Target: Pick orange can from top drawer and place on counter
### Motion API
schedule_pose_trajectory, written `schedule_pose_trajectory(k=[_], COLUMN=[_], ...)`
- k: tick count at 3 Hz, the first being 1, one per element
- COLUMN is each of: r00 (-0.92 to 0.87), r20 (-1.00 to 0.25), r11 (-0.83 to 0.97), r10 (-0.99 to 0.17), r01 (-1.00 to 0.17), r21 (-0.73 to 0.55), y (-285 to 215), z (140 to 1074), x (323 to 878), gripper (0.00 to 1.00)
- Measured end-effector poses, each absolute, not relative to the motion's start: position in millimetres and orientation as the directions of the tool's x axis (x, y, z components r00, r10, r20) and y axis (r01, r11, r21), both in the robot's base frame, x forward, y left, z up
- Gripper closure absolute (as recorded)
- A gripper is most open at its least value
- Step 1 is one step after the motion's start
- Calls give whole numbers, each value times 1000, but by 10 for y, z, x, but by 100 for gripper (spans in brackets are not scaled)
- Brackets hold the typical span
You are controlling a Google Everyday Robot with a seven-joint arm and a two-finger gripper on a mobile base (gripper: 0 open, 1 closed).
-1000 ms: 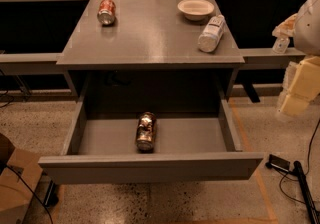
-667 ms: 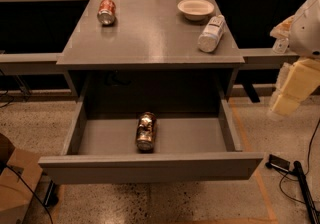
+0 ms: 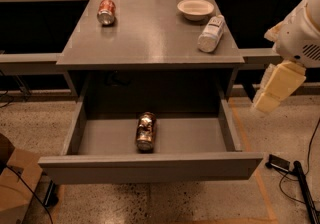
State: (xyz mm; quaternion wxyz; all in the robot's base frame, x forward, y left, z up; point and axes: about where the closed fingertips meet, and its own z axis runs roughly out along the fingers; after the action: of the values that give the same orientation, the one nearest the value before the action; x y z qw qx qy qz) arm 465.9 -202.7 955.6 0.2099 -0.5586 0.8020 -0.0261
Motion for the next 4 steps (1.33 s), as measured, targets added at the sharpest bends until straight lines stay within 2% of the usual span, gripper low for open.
schedule_pose_trajectory(k=[1, 2, 4], r00=[-326, -435, -676], r20=[-273, -312, -432], r11=[398, 501, 716], r10=[-905, -845, -597], r01=[-877, -847, -692], r21=[-270, -176, 92], y=[-2092, -2056, -1303], z=[9507, 9131, 8090], x=[4675, 4746, 5095], gripper=[0, 0, 0])
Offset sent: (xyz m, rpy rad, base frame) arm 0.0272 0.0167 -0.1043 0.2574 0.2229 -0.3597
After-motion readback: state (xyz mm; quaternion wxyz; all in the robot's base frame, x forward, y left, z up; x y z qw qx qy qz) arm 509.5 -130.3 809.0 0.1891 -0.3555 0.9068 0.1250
